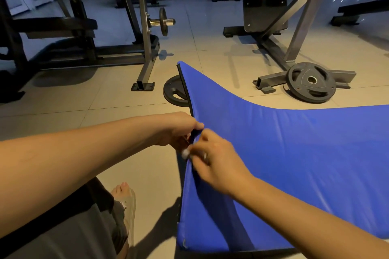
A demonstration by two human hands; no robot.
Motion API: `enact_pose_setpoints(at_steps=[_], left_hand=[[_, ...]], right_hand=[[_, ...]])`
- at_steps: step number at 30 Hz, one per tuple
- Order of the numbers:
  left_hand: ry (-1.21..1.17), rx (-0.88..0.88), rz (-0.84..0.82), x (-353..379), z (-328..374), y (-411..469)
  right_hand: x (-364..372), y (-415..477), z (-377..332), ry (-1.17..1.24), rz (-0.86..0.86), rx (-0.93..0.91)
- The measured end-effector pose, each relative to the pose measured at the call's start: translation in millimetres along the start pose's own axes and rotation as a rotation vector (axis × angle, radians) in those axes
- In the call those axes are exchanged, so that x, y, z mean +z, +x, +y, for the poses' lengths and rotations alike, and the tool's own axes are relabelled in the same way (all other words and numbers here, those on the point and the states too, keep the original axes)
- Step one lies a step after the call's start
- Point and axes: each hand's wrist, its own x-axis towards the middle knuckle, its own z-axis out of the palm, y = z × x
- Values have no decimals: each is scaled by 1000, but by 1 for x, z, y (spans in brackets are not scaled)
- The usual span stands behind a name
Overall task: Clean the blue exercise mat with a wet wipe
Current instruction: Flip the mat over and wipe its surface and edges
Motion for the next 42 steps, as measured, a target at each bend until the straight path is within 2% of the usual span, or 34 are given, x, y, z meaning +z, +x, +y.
enact_pose_setpoints(at_steps=[3, 4, 6, 10, 12, 15, 17, 19, 21, 23, 25, 28, 30, 37, 39, 42], left_hand=[[-41, -15, 60, 0, -5, 7], [-53, -5, 63, -1, -5, 8], [-101, 11, 52, -1, -5, 6], [-211, 59, 34, 0, 0, 4], [-238, 57, 68, 1, 2, 5], [-239, 33, 129, 4, 2, 8], [-243, 34, 142, 5, 4, 10], [-231, 52, 127, 6, 8, 8], [-226, 69, 76, 6, 12, 6], [-193, 71, 36, 7, 15, 5], [-193, 55, 60, 7, 16, 6], [-203, 27, 80, 8, 14, 10], [-188, 29, 72, 9, 13, 11], [-192, 91, 70, 8, 18, 11], [-192, 57, 97, 5, 19, 13], [-189, 1, 66, -1, 18, 15]], right_hand=[[14, -23, -16, 31, -251, -156], [13, -21, -14, 16, -260, -184], [7, -5, -2, -26, -150, -147], [-5, 23, 18, -30, 195, 35], [3, 15, 16, 1, 193, 46], [10, -7, 2, 66, -26, -71], [2, -9, 3, 61, -93, -134], [-10, 4, 15, 10, -20, -119], [-21, 19, 30, -31, 115, -12], [-23, 24, 39, -34, 175, 93], [-14, 13, 35, -8, 130, 43], [5, -12, 14, 1, -87, -168], [7, -11, 11, -55, -139, -229], [-15, 28, 35, -83, 230, -23], [-9, 17, 28, -47, 169, -83], [-4, -4, 15, -14, -107, -226]])
